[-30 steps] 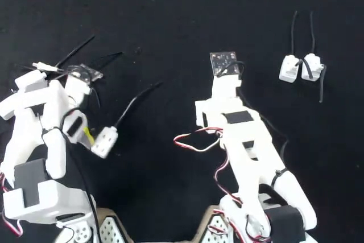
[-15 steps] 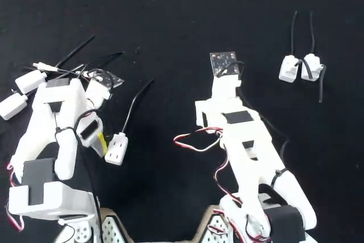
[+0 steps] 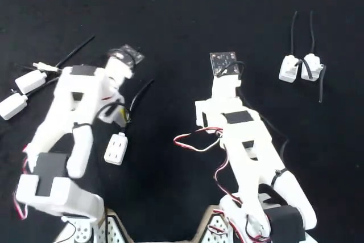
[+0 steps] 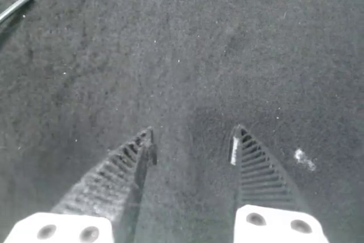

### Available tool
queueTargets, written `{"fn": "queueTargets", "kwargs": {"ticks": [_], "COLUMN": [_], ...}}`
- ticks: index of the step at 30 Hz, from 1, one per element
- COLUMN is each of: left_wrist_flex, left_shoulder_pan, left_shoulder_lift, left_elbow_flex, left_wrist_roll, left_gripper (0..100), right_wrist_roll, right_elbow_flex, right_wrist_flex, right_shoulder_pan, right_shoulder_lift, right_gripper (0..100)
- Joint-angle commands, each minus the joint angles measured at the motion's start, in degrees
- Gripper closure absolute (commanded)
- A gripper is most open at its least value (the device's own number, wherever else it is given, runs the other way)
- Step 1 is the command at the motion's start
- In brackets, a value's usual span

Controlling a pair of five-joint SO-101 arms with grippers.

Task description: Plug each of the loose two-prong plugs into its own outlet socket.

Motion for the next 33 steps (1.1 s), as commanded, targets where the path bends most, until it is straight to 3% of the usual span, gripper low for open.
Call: {"fn": "queueTargets", "kwargs": {"ticks": [1, 8, 12, 18, 28, 33], "left_wrist_flex": [-4.3, -4.6, -4.5, -0.6, 8.3, 10.5], "left_shoulder_pan": [1.4, -1.4, -3.7, -7.3, -12.0, -14.3], "left_shoulder_lift": [2.6, 7.1, 7.1, 6.9, -8.5, -12.4], "left_elbow_flex": [0.4, 0.7, 0.7, -0.5, -0.8, 1.9], "left_wrist_roll": [0.5, 0.9, 9.1, 13.9, 13.6, 5.6], "left_gripper": [75, 75, 79, 79, 77, 77], "right_wrist_roll": [-0.1, -0.1, -0.1, -0.1, -0.1, -0.1], "right_elbow_flex": [-3.3, -3.3, -3.3, -3.3, -3.4, -3.3], "right_wrist_flex": [0.4, 0.4, 0.4, 0.4, 0.4, 0.4], "right_shoulder_pan": [1.1, 1.1, 1.1, 1.1, 1.1, 1.1], "right_shoulder_lift": [-2.1, -2.1, -2.1, -2.1, -2.1, -2.1], "right_gripper": [79.4, 79.4, 79.4, 79.4, 79.4, 79.4]}}
